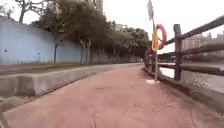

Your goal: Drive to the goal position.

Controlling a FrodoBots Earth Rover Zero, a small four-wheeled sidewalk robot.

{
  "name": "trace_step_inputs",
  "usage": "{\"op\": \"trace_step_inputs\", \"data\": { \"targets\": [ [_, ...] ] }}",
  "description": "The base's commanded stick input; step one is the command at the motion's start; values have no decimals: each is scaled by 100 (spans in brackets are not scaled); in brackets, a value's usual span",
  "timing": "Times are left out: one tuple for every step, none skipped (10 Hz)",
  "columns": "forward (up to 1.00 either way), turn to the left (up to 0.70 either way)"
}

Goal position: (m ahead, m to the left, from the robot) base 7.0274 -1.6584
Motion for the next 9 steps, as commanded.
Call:
{"op": "trace_step_inputs", "data": {
  "targets": [
    [100,0],
    [100,0],
    [100,0],
    [100,0],
    [100,0],
    [100,0],
    [100,0],
    [100,0],
    [100,-19]
  ]
}}
